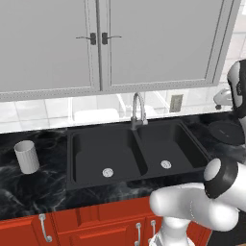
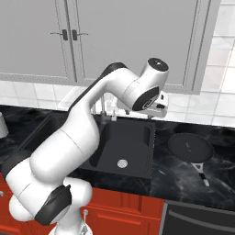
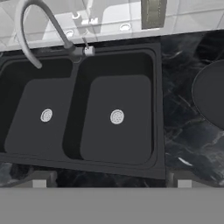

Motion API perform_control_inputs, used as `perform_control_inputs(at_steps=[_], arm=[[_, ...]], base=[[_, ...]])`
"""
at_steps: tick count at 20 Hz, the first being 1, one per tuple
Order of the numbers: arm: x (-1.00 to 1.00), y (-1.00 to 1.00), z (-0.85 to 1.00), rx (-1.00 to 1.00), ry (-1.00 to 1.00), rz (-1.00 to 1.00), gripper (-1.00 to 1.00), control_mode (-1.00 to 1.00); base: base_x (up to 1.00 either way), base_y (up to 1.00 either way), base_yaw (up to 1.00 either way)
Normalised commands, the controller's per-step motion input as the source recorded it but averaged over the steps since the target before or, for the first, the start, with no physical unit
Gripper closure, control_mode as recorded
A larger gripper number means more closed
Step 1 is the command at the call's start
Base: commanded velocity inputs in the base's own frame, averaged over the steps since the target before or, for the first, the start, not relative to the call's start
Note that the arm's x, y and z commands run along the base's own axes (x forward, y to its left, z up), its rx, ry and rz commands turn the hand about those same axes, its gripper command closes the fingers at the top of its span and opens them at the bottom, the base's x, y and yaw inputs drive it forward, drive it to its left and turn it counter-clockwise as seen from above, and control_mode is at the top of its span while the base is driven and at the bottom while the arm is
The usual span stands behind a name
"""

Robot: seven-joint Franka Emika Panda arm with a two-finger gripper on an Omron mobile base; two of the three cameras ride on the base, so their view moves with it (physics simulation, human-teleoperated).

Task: Place the pan in the left basin and the glass cup in the right basin of the sink.

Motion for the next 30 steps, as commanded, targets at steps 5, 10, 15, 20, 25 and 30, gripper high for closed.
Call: perform_control_inputs(at_steps=[5,10,15,20,25,30], arm=[[0.0,-0.42,0.0,0.0,0.0,0.0,-1.0,-1.0],[0.0,-0.35,0.0,0.0,0.0,0.0,-1.0,-1.0],[0.0,-0.29,-0.06,0.0,0.02,0.01,-1.0,-1.0],[0.0,-0.17,-0.32,0.0,0.06,0.05,-1.0,-1.0],[0.0,-0.05,-0.5,0.0,0.08,0.07,-1.0,-1.0],[0.0,-0.02,-0.51,-0.02,0.05,0.07,-1.0,-1.0]], base=[[0.0,0.0,0.0],[0.0,0.0,0.0],[0.0,0.0,0.0],[0.0,0.0,0.0],[0.0,0.0,0.0],[0.0,0.0,0.0]])
